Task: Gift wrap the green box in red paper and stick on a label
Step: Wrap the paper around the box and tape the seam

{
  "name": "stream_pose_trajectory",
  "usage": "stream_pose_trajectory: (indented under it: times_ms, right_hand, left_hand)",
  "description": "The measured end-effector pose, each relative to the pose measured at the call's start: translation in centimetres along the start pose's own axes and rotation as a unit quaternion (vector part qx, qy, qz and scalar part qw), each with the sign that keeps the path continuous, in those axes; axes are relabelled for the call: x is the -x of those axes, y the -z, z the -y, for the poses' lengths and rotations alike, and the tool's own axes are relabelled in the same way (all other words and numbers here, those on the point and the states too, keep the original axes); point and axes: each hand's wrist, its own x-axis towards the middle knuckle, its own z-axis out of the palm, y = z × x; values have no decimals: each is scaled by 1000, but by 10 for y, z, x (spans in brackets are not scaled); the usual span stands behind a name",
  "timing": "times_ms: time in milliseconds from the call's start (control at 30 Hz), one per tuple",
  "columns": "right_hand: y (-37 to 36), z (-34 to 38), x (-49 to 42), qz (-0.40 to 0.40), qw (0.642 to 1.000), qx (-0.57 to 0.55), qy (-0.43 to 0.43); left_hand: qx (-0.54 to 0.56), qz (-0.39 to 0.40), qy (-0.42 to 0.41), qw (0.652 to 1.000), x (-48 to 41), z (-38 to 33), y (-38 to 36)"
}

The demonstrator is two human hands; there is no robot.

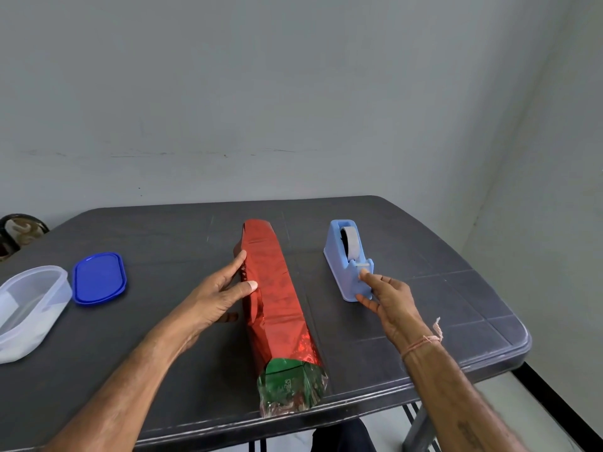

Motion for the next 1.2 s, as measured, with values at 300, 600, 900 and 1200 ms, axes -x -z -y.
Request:
stream_pose_trajectory:
  times_ms: [300, 600, 900, 1200]
  right_hand:
    - [-4, -13, 7, -16, 999, -38, 25]
    - [-8, -24, -3, -55, 997, -18, 56]
    - [-2, -41, -3, -76, 995, 33, 61]
    - [0, -18, 47, 85, 983, 123, 111]
  left_hand:
    - [2, -2, 5, 1000, -1, 0, 0]
    - [1, -2, 0, 1000, -2, 1, 0]
    - [-4, 0, 1, 1000, -3, 2, 1]
    - [-17, 5, 13, 1000, -4, 0, 2]
